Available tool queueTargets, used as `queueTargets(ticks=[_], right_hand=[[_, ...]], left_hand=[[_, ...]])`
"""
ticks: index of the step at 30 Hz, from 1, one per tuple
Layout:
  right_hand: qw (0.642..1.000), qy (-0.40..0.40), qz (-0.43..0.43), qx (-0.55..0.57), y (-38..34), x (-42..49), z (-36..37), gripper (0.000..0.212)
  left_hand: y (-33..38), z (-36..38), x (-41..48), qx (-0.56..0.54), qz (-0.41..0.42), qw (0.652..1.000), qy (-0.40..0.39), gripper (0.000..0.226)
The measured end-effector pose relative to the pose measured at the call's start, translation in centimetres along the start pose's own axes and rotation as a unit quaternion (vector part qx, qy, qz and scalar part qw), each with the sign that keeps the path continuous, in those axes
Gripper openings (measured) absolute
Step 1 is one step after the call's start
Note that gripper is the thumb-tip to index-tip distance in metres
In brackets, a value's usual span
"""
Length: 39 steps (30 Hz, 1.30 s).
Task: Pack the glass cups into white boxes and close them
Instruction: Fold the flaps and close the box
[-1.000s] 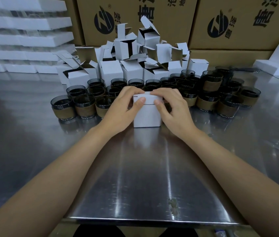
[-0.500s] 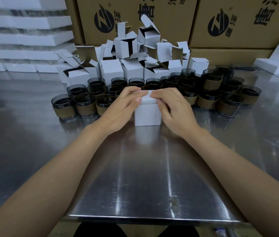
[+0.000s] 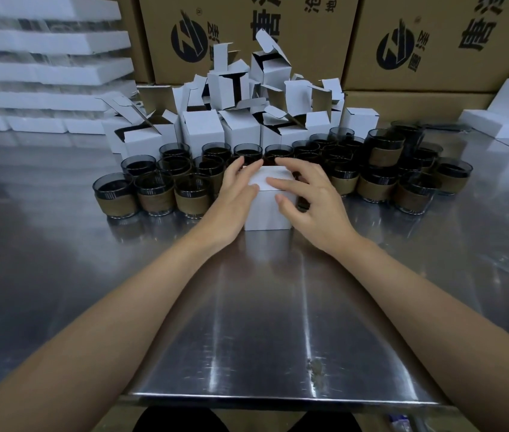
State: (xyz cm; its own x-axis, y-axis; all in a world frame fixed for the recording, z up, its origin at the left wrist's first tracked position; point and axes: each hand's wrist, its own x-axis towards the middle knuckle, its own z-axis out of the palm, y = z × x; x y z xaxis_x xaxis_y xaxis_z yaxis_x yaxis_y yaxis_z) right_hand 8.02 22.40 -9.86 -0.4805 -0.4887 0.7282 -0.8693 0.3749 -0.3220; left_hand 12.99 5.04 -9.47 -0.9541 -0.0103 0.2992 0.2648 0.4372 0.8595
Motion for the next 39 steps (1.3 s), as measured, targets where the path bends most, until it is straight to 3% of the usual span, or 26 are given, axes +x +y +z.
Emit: queueTargets(ticks=[4,7,11,17,20,24,25,27,29,30,39], right_hand=[[1.0,0.007,0.02,0.004,0.6,-0.1,-0.2,0.048],[0.999,0.031,0.031,0.011,0.9,0.1,-0.3,0.039],[0.999,0.039,0.004,-0.014,0.8,0.1,-0.5,0.042],[0.991,-0.035,-0.083,-0.103,-0.5,0.5,-0.9,0.089],[0.987,-0.028,-0.09,-0.131,-0.9,0.8,-1.3,0.084],[0.985,0.017,-0.054,-0.163,-0.6,1.2,-2.9,0.076],[0.988,0.045,-0.018,-0.15,-0.2,1.5,-3.6,0.077],[0.984,0.114,0.056,-0.125,1.0,2.5,-5.6,0.078],[0.972,0.161,0.117,-0.124,2.6,3.8,-7.6,0.08],[0.967,0.166,0.139,-0.137,3.6,4.6,-8.5,0.081],[0.933,0.009,0.197,-0.302,13.8,13.5,-13.2,0.086]], left_hand=[[-0.8,-0.3,-0.4,0.1,0.021,0.995,-0.017,0.068],[-0.7,-0.4,-0.2,0.14,0.045,0.989,0.017,0.058],[-0.4,-0.2,-0.4,0.099,0.081,0.987,0.095,0.049],[0.5,0.8,-0.6,-0.011,0.075,0.98,0.185,0.034],[0.4,1.1,-0.5,-0.027,0.078,0.979,0.187,0.033],[0.7,1.4,-0.1,-0.125,0.059,0.968,0.209,0.052],[0.6,1.6,-0.2,-0.079,0.057,0.972,0.212,0.057],[0.1,2.2,-0.3,0.117,0.07,0.977,0.166,0.064],[-0.6,3.3,0.2,0.305,0.121,0.941,0.086,0.065],[-0.7,3.7,0.6,0.343,0.137,0.927,0.059,0.065],[0.4,5.4,5.2,0.395,0.196,0.895,0.065,0.048]])
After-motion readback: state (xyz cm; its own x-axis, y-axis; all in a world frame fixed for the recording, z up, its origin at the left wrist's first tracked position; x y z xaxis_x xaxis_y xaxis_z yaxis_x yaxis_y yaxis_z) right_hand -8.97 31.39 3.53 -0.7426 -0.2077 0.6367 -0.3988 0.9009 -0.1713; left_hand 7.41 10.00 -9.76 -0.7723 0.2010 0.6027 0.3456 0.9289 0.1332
